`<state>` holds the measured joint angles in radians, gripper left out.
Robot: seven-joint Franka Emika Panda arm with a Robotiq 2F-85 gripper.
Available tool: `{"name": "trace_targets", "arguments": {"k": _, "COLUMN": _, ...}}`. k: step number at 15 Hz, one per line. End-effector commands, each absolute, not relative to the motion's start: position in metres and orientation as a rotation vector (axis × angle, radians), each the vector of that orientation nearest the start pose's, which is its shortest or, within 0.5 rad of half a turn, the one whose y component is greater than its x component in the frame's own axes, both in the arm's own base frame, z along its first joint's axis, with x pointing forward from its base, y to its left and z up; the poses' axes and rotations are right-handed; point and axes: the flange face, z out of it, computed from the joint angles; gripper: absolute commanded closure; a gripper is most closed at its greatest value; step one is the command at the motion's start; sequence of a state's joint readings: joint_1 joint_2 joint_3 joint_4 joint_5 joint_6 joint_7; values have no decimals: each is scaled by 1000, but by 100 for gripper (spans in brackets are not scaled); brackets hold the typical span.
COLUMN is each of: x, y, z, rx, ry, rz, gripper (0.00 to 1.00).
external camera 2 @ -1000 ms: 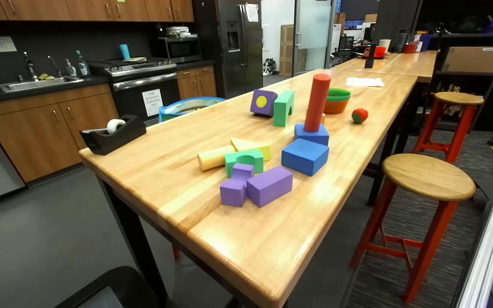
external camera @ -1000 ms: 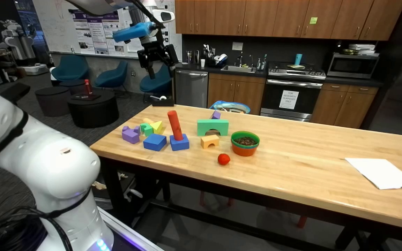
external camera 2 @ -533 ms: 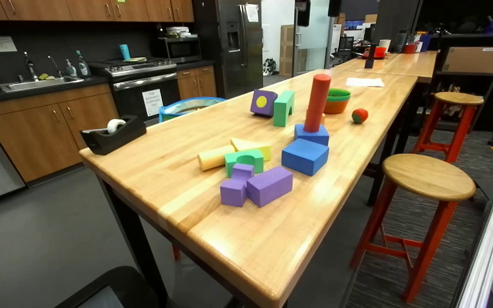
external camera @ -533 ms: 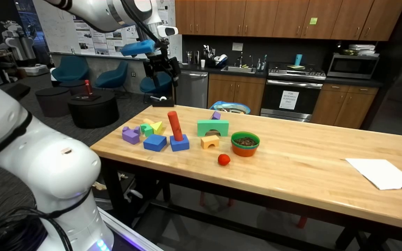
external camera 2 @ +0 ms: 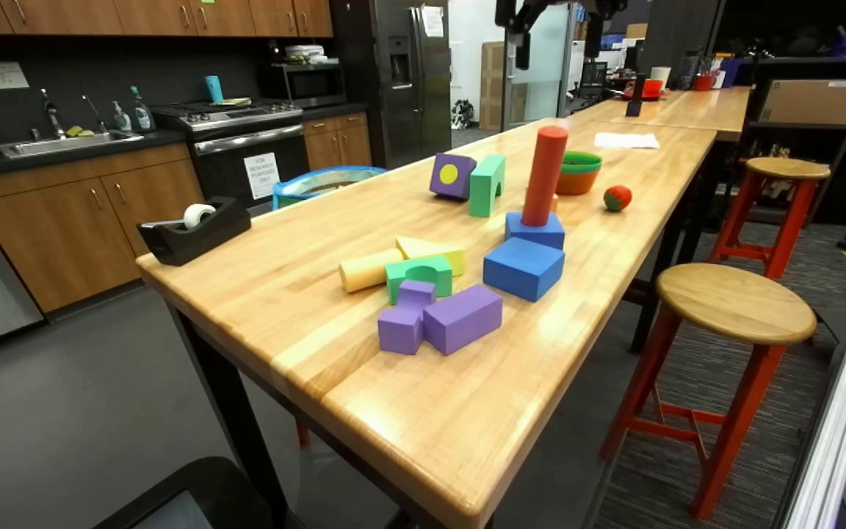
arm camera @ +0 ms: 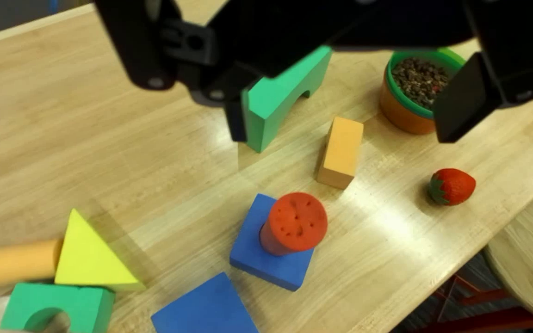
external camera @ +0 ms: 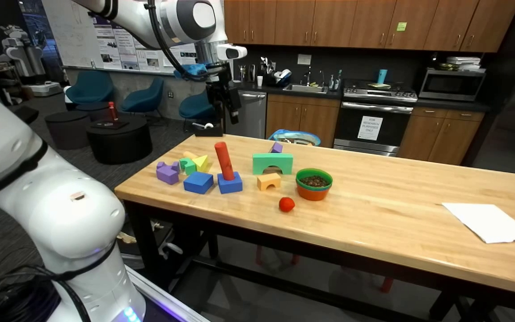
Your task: Put the red toy in the green bowl
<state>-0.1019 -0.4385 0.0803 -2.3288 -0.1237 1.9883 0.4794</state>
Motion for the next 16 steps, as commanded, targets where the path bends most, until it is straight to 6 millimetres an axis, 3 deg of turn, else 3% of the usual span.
{"name": "trace_targets", "arguments": {"k": 1, "x": 430, "y": -45, "z": 508, "rx": -3042, "ry": 1036, "rz": -247, "gripper": 0}}
{"name": "trace_targets", "arguments": {"k": 4, "x": 427, "y": -72, "z": 493, "rx": -2920, "ry": 1267, "rz": -232, "gripper": 0}}
{"name": "trace_targets", "arguments": {"k": 10, "x": 406, "y": -120, "z": 441, "rx": -2657, "ry": 1698, "rz": -180, "gripper": 0}}
{"name": "trace_targets", "arguments": {"k": 16, "x": 374, "y": -180, "z": 399, "rx": -2438, "ry": 1892, "rz": -164, "gripper": 0}}
